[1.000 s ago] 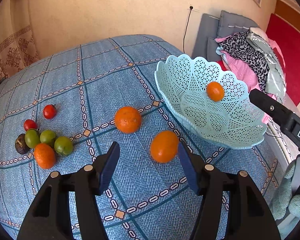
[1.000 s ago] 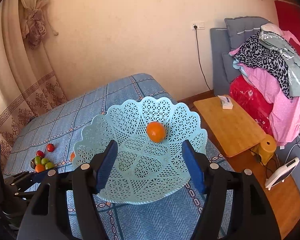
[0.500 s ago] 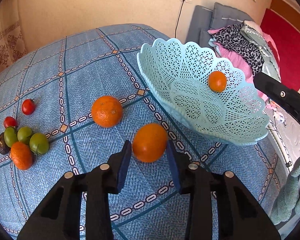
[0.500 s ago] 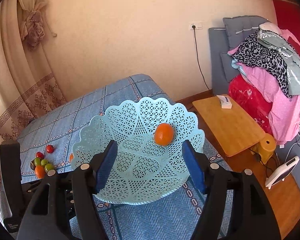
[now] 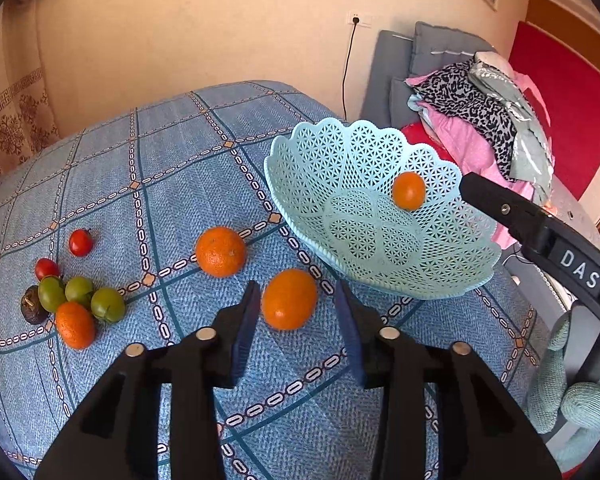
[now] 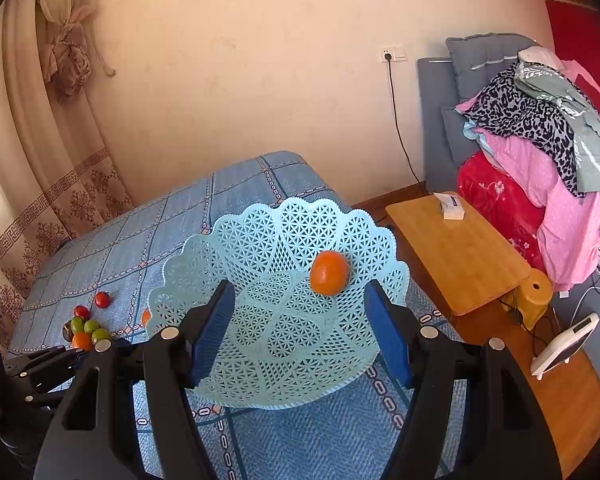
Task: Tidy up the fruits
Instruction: 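Grasp the orange beside the basket with the left gripper and lift it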
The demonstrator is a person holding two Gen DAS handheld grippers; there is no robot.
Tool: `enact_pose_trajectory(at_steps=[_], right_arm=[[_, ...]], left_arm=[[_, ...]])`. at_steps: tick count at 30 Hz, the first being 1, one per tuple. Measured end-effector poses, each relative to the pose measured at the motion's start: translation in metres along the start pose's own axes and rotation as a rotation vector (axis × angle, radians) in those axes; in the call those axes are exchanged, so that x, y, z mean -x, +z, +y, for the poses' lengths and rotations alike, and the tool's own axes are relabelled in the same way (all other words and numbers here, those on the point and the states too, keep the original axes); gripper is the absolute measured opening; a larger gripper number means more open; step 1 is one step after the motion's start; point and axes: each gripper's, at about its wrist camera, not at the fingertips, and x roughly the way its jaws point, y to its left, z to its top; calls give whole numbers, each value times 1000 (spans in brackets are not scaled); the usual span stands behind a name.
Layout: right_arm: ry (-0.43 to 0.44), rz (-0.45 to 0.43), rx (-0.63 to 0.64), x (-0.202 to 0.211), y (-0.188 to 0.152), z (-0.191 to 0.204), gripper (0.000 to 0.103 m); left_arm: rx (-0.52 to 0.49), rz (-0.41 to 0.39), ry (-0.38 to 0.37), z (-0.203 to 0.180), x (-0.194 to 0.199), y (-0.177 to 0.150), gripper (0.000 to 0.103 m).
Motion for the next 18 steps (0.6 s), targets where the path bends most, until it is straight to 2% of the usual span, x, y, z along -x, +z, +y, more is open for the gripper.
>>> enact_pose_trajectory(at_steps=[10, 12, 13, 14, 18], right_arm=[[-2, 1, -4, -1, 0, -2, 69], [-2, 2, -4, -2, 0, -2, 69], [-3, 3, -5, -2, 0, -3, 69], [-4, 3, -5, -3, 0, -3, 69], [-6, 5, -12, -4, 0, -4, 69]], left_arm=[[29, 93, 8, 6, -43, -3, 50], [39, 108, -2, 8, -46, -3, 43], [39, 107, 0, 7, -46, -3, 42], [37, 104, -6, 6, -45, -2, 37], [37, 90, -13, 6, -32, -3, 36]])
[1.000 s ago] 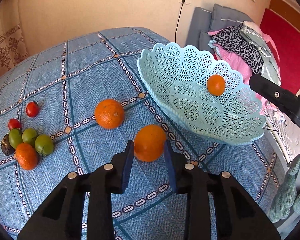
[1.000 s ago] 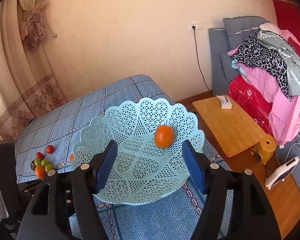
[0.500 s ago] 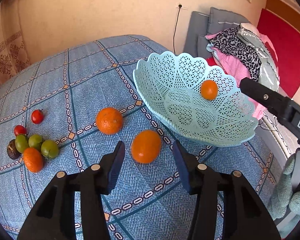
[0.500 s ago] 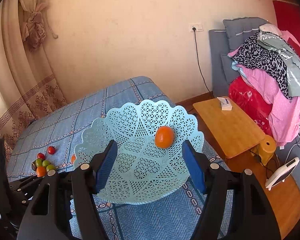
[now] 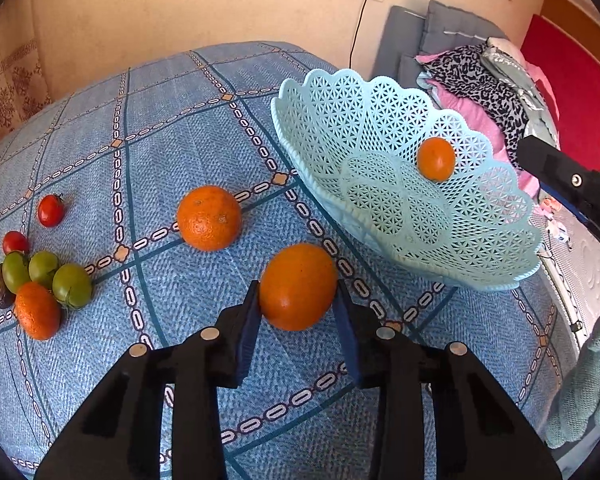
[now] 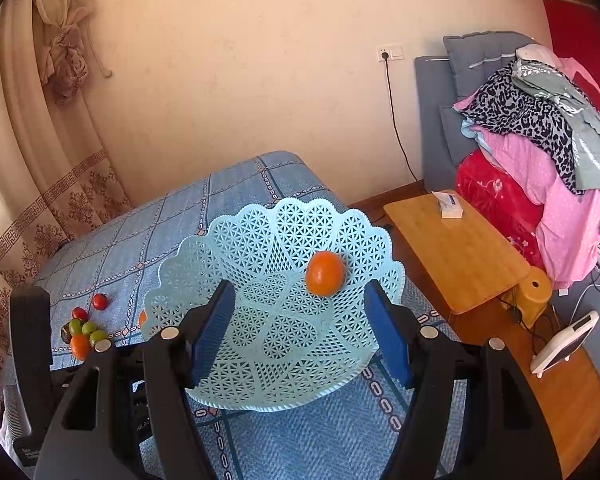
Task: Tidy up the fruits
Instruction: 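Grasp the orange beside the basket with the left gripper and lift it, then open the left gripper over the basket to drop the orange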
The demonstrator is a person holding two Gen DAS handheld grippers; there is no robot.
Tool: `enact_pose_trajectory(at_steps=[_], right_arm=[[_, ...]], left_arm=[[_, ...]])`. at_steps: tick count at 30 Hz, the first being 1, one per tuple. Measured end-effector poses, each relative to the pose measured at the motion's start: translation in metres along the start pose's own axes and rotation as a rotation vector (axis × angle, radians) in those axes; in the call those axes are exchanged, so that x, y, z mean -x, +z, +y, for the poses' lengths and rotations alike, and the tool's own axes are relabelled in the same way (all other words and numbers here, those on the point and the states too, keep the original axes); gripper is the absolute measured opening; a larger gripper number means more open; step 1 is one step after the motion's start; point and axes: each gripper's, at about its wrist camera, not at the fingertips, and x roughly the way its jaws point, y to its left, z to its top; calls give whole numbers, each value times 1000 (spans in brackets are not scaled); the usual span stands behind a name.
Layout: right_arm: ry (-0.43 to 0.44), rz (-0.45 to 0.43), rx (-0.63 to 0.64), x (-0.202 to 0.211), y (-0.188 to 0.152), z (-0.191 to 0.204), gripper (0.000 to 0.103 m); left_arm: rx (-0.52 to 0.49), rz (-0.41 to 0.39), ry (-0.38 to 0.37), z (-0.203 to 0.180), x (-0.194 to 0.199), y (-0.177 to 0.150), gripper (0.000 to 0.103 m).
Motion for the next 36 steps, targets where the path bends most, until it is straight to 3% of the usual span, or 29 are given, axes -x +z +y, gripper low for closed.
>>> enact_pose_trajectory(at_steps=[12, 22, 23, 24, 26, 28, 30, 36], right_arm=[[-6, -8, -19, 1, 1, -5, 69], [-15, -12, -40, 2, 2, -12, 69], [-16, -11, -43, 2, 2, -12, 69], [-16, -9, -45, 2, 2, -13, 69], [-15, -5, -52, 1, 2, -14, 69], [-14, 0, -59, 0, 2, -15, 70], [-12, 0, -69, -1, 2, -16, 82], [-4, 7, -54, -2, 0, -9, 83]], left_arm=[[-34, -139, 2, -11, 60, 8, 36], [-79, -136, -32, -42, 47, 26, 37], [-75, -126, -33, -42, 45, 26, 41], [-67, -123, -30, -42, 44, 27, 59], [-47, -140, -19, -37, 46, 28, 74], [-38, -145, -12, -34, 48, 27, 74], [-23, -142, -6, -29, 48, 27, 75], [17, -139, 5, -17, 51, 26, 83]])
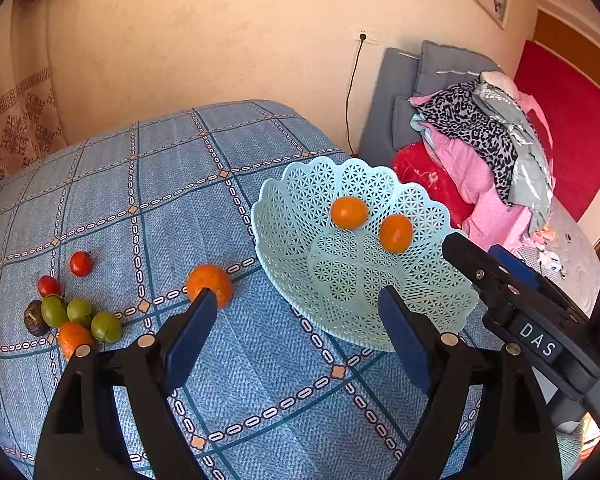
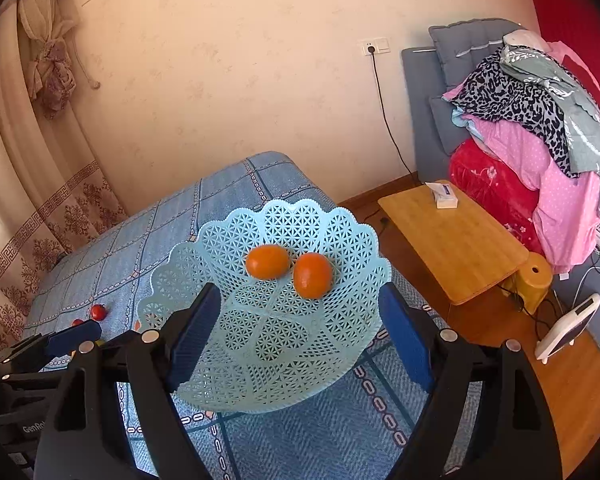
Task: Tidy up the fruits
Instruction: 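Move the right gripper back to the orange lying on the bed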
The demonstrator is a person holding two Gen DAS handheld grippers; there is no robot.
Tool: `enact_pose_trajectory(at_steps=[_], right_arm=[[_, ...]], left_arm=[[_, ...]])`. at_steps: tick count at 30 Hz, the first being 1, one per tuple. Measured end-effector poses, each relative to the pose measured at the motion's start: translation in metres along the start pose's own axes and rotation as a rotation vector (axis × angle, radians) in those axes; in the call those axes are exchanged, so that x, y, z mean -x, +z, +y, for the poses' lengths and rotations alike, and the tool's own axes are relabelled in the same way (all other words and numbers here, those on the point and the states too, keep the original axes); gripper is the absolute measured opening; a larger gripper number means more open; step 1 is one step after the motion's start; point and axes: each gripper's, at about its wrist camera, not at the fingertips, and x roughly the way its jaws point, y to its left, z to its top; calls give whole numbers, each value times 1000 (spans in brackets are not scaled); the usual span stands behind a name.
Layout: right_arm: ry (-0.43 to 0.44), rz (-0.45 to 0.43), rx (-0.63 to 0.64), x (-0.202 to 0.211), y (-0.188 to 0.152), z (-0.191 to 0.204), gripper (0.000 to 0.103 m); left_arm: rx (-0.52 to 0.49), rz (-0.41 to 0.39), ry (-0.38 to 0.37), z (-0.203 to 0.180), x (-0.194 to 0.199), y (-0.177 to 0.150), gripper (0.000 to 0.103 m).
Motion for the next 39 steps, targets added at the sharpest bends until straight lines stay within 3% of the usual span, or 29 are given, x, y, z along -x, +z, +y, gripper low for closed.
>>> enact_pose_trajectory(at_steps=[3, 9, 16, 22, 32, 39], right_arm=[[7, -1, 6, 0, -1, 3, 85], [12, -40, 53, 8, -3, 15, 88], [58, -147, 113, 28, -10, 35, 100], [89, -286, 129, 49, -24, 46, 100], [160, -150, 153, 35, -35, 86, 100], [192, -98, 230, 25, -50, 125, 100]], left_arm=[[12, -18, 27, 5, 5, 0, 90], [35, -53, 108, 21, 16, -2, 91], [73, -90, 204, 50, 30, -8, 96], [112, -102, 274, 84, 41, -19, 96], [209, -119, 364, 139, 61, -38, 96], [217, -129, 419, 159, 67, -50, 96]])
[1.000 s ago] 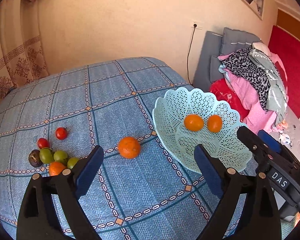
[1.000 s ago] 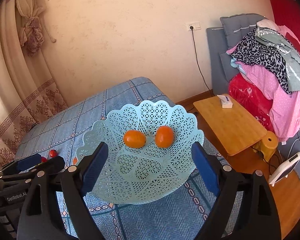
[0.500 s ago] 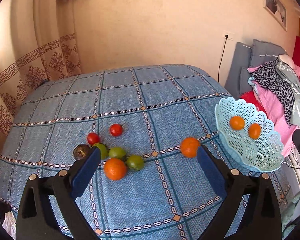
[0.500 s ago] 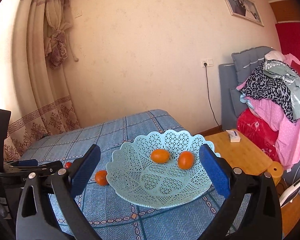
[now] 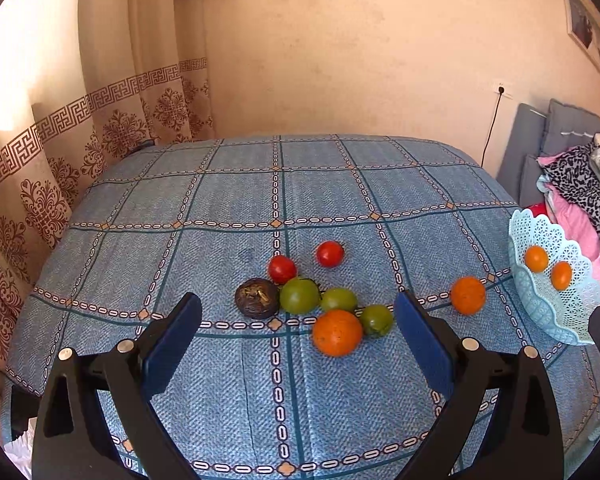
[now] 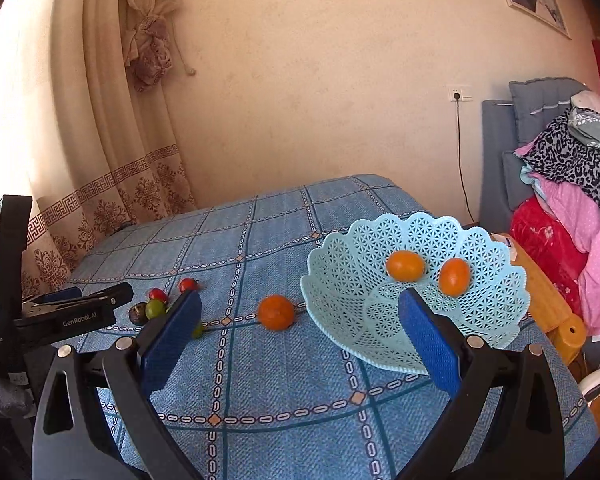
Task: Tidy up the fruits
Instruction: 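Move the right gripper back to the orange lying on the bed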
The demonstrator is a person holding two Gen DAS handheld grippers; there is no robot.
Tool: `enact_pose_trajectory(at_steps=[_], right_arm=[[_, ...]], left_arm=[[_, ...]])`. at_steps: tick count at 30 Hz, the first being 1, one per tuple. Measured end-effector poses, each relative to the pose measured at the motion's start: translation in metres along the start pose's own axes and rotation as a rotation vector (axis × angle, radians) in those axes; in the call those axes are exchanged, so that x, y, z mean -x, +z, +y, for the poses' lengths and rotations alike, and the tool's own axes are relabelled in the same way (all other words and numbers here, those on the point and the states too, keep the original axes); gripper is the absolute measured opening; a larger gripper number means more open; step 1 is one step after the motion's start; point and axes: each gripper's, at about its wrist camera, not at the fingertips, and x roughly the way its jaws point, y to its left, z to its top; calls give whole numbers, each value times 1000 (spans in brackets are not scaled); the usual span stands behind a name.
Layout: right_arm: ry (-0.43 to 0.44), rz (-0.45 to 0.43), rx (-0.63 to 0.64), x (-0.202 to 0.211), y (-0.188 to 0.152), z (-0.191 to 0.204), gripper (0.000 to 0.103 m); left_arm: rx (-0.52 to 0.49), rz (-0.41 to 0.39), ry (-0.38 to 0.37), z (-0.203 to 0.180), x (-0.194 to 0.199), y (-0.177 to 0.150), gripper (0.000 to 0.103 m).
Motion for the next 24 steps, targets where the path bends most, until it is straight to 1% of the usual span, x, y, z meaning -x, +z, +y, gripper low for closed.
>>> enact_pose_trajectory(at_steps=[2, 4, 6, 9, 12, 14, 15, 18, 20, 24], right_arm=[[11, 20, 18, -6, -2, 10, 99], [16, 41, 38, -13, -4, 20, 93], [26, 71, 46, -22, -6, 27, 85], [46, 106, 47, -33, -10, 34, 81], [55, 139, 55, -44, -12, 39, 72], [56, 159, 61, -52, -14, 43, 70], [49, 169, 68, -55, -15, 45, 67], [10, 202, 82, -68, -18, 50, 66], [-11, 228, 82, -78, -19, 50, 62], [-80, 256, 104, -97, -21, 53, 61]], left_arm=[[4, 5, 6, 6, -3, -2, 96], [15, 14, 10, 13, -7, -4, 96], [27, 23, 15, 20, -11, -6, 96], [42, 33, 22, 29, -17, -8, 96], [54, 42, 22, 37, -22, -10, 96], [60, 47, 19, 40, -25, -12, 96], [61, 48, 17, 42, -26, -12, 96], [67, 53, 12, 45, -29, -13, 96], [72, 56, 9, 47, -31, -13, 96], [82, 60, 6, 52, -34, -14, 96]])
